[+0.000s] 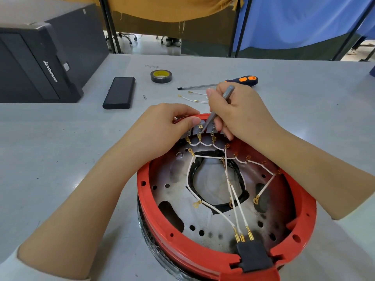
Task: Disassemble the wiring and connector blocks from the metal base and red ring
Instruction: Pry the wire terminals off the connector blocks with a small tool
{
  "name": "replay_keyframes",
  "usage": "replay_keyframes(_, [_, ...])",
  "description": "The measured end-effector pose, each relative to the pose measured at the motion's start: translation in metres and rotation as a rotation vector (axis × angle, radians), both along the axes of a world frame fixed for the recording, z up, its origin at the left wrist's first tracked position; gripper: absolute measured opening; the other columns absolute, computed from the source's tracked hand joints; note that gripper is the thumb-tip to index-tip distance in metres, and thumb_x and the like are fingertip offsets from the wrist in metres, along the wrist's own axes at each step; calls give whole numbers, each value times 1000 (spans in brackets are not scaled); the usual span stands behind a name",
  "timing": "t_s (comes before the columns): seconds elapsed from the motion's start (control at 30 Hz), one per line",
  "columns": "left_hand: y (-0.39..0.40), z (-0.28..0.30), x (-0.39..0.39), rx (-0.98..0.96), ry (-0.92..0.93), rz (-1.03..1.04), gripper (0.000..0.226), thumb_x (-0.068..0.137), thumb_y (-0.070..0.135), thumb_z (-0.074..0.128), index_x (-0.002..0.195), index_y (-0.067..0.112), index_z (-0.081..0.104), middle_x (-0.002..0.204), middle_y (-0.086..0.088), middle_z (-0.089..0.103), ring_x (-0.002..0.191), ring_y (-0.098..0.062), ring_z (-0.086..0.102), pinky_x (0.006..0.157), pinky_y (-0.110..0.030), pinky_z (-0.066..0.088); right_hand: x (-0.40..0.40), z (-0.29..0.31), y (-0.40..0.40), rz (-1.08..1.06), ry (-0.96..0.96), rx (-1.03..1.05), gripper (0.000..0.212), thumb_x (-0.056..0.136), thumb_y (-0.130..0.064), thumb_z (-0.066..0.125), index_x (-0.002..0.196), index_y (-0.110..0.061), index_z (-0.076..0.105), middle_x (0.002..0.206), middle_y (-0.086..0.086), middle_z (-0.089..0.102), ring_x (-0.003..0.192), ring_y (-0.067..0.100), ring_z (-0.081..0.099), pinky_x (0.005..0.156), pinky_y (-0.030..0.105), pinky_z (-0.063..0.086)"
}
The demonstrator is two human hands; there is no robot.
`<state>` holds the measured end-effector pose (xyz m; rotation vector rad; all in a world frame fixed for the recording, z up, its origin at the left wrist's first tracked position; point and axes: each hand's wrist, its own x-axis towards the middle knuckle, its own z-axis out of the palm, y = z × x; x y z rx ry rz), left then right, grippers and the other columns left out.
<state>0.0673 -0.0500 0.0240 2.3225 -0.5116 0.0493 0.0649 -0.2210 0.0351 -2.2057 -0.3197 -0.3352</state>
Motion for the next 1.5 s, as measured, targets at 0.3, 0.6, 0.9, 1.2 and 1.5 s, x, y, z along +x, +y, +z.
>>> replay_keyframes(0.3, [-1, 0, 2, 23, -11, 9, 24, 91, 43, 53, 110, 37, 66, 93, 19, 67, 88, 5, 58, 73, -8, 40, 8, 5, 0, 15, 115, 17, 33, 101, -24, 40, 70, -10, 44, 44, 4, 53, 27, 15, 39, 40, 23, 38])
replay_keyframes(0.6, [-2, 1, 5, 55, -37, 6, 22, 90, 41, 56, 107, 35, 68, 92, 18, 68, 83, 6, 57, 65, -1, 36, 11, 7, 0, 30, 138, 3, 32, 101, -21, 39, 73, -7, 44, 45, 6, 53, 26, 14, 39, 37, 18, 37])
replay_keyframes(0.9, [-2, 1, 6, 67, -62, -6, 20, 90, 39, 57, 106, 32, 68, 88, 19, 66, 79, 12, 54, 65, 3, 34, 13, 8, -1, 34, 169, 19, 35, 101, -20, 38, 67, -10, 42, 43, 4, 52, 25, 13, 40, 37, 18, 36])
replay_keyframes(1.2, [0, 2, 3, -10, 0, -10, 20, 90, 37, 57, 107, 33, 68, 94, 18, 68, 89, 8, 58, 69, 0, 37, 10, 5, 1, -5, 90, -23, 39, 100, -24, 40, 64, -11, 44, 40, 0, 52, 27, 13, 41, 41, 23, 40])
replay_keyframes(1.5, [1, -2, 1, -64, 25, 66, 28, 90, 43, 55, 115, 35, 62, 95, 17, 67, 77, 8, 58, 70, -12, 42, -1, 2, -1, 2, -21, 57, 43, 101, -30, 41, 73, 1, 52, 44, 2, 51, 28, 8, 42, 38, 15, 35])
